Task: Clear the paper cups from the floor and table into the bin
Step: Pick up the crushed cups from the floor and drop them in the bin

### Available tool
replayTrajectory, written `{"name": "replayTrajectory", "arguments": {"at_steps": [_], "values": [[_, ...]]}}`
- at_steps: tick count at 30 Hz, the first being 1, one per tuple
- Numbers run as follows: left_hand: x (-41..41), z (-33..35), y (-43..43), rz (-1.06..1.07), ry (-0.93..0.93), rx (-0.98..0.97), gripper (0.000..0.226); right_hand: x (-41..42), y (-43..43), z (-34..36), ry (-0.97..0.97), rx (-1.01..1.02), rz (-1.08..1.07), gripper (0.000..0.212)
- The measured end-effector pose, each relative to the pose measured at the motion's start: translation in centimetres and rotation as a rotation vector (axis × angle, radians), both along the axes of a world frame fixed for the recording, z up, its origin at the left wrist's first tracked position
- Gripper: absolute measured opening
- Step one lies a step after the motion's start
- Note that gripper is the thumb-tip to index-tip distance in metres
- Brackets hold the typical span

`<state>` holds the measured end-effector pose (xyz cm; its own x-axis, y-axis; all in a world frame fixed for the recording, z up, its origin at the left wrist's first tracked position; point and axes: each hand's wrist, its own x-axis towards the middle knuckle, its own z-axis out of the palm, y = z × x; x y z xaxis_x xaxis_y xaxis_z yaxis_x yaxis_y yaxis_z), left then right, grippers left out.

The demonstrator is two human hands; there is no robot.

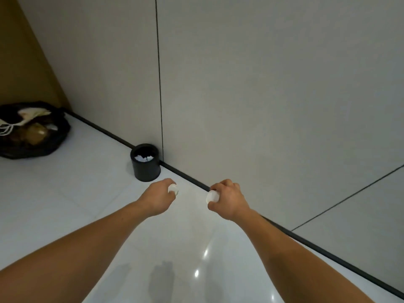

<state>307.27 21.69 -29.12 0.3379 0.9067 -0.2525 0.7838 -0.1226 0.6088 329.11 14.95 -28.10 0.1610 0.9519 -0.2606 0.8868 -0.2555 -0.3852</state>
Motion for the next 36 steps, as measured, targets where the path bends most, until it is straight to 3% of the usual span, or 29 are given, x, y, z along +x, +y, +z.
{"name": "replayTrajectory", "arguments": {"at_steps": [9, 22, 28, 36], "values": [[-8.2, -0.9, 7.7, 0.126, -0.035, -0.013, 0.032, -8.8, 11.1, -0.7, -0.031, -0.031, 0.173, 0.054], [-17.0, 0.0, 26.8, 0.338, 0.006, -0.033, 0.031, -18.3, 35.3, -2.1, -0.018, -0.015, 0.414, 0.056], [-21.0, -2.0, 36.2, 0.322, -0.033, -0.076, 0.031, -23.3, 44.2, -4.5, -0.030, -0.061, 0.405, 0.054], [-24.8, -4.9, 50.2, 0.144, 0.021, -0.158, 0.031, -27.4, 52.6, -8.1, 0.011, -0.159, 0.226, 0.060]]}}
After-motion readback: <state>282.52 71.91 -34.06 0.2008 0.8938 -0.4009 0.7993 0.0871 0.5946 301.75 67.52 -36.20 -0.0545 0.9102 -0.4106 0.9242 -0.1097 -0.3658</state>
